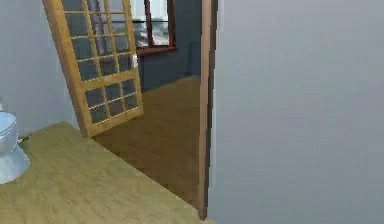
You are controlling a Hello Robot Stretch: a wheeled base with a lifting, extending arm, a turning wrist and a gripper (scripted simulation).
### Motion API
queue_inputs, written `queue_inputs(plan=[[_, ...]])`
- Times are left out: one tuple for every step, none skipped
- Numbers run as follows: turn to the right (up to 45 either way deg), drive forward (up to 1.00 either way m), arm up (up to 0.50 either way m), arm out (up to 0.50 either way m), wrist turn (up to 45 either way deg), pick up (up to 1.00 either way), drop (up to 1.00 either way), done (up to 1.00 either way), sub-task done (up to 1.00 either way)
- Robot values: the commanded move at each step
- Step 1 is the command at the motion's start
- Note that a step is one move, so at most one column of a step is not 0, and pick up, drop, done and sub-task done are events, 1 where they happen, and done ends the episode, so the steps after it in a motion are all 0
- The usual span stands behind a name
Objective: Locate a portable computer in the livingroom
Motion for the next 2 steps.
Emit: queue_inputs(plan=[[-36.0,0.00,0.00,0.00,0.0,0.00,0.00,0.00,0.00],[0.0,1.00,0.00,0.00,0.0,0.00,0.00,0.00,0.00]])
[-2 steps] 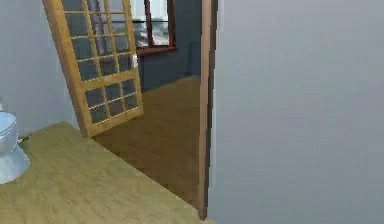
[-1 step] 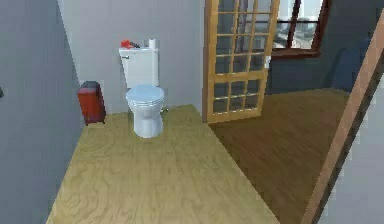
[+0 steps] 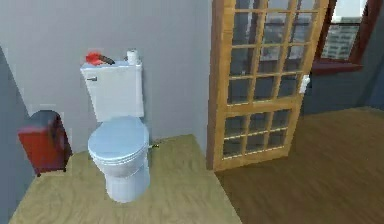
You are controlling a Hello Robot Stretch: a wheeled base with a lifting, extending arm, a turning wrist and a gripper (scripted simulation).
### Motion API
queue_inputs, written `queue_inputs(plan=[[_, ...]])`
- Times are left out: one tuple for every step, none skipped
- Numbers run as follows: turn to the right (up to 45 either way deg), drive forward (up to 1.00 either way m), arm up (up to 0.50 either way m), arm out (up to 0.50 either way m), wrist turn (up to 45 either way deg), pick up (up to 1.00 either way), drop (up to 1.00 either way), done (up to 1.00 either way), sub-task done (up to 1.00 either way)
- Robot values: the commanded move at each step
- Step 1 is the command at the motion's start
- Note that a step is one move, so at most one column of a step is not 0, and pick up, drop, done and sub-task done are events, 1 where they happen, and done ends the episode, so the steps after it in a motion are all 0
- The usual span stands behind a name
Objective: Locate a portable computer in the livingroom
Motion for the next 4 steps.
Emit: queue_inputs(plan=[[-9.0,0.00,0.00,0.00,0.0,0.00,0.00,0.00,0.00],[0.0,0.10,0.00,0.00,0.0,0.00,0.00,0.00,0.00],[45.0,0.00,0.00,0.00,0.0,0.00,0.00,0.00,0.00],[15.0,0.00,0.00,0.00,0.0,0.00,0.00,0.00,0.00]])
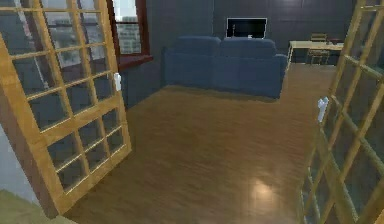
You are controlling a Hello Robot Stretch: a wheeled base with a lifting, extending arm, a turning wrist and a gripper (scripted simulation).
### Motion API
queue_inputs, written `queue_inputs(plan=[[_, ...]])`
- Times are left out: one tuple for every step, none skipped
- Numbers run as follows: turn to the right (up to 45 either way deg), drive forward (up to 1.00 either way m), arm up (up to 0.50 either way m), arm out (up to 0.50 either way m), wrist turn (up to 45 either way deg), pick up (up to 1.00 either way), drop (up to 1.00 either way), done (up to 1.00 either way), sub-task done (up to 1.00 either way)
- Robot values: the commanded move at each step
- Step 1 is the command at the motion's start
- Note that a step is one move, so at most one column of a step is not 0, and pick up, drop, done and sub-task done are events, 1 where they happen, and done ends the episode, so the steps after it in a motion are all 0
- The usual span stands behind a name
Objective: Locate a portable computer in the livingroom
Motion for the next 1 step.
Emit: queue_inputs(plan=[[0.0,0.45,0.00,0.00,0.0,0.00,0.00,0.00,0.00]])
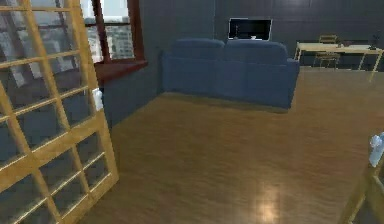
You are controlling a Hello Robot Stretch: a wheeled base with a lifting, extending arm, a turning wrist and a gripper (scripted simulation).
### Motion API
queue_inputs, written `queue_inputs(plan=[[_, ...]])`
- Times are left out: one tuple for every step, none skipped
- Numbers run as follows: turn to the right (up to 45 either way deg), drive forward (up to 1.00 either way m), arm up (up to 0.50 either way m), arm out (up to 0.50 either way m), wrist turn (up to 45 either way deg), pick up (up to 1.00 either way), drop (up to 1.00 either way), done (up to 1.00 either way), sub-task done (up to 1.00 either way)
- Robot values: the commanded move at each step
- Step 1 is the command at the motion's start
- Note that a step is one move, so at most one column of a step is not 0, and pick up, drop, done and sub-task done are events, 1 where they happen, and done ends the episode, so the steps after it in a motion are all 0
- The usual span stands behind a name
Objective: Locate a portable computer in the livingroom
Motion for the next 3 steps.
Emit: queue_inputs(plan=[[15.0,0.00,0.00,0.00,0.0,0.00,0.00,0.00,0.00],[0.0,1.00,0.00,0.00,0.0,0.00,0.00,0.00,0.00],[9.0,0.00,0.00,0.00,0.0,0.00,0.00,0.00,0.00]])
